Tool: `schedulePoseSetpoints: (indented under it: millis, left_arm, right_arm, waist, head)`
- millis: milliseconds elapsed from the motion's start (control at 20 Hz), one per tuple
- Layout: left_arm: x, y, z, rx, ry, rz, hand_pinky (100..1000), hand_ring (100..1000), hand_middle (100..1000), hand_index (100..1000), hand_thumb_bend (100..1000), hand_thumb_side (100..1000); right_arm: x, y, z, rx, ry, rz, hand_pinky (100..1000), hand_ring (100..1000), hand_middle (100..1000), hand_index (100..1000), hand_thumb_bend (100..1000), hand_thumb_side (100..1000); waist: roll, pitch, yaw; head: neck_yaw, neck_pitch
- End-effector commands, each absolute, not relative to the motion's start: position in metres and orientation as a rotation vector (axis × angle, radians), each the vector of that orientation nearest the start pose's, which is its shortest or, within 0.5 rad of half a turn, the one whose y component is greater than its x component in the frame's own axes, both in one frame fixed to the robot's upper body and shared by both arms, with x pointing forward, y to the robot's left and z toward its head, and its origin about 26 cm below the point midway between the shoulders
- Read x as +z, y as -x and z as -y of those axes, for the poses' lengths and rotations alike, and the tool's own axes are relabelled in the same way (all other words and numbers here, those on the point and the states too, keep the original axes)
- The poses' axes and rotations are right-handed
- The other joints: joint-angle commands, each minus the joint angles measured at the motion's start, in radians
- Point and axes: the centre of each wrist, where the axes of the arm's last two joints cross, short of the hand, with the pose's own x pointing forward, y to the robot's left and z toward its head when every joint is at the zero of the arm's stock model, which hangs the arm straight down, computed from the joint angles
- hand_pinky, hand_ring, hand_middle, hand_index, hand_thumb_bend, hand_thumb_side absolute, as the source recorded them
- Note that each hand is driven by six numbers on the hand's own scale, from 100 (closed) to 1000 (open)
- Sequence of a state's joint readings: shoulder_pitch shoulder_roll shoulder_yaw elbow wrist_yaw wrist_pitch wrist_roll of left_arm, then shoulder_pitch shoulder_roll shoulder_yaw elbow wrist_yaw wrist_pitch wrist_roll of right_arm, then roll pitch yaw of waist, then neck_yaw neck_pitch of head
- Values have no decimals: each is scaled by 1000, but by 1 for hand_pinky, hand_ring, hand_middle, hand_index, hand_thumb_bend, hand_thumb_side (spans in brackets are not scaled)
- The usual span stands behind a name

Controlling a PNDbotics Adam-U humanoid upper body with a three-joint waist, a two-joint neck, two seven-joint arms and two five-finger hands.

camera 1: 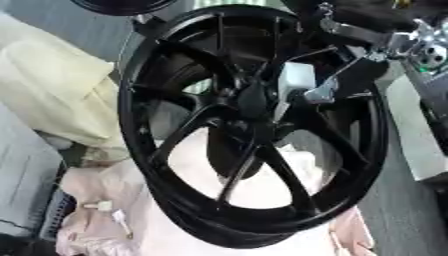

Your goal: Pull the pin out of the wheel hub.

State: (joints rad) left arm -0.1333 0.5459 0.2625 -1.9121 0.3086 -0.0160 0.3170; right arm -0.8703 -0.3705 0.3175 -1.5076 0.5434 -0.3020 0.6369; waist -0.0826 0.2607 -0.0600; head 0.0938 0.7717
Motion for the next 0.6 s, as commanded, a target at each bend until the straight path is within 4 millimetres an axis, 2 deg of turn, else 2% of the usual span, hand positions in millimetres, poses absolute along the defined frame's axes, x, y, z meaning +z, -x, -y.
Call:
schedulePoseSetpoints:
  millis: [50,600]
  left_arm:
    - [206,-277,-381,144,-490,2182,468,501,531,655,100,782]
    - [206,-277,-381,141,-492,2179,468,502,530,654,100,784]
  right_arm:
    - [267,-401,163,-2443,-547,-2500,717,701,538,767,527,487]
    - [261,-403,168,-2477,-561,-2514,712,686,507,722,515,465]
  waist:
    - [8,-13,3]
    - [7,-10,4]
  head:
    - [-4,-2]
    - [14,-2]
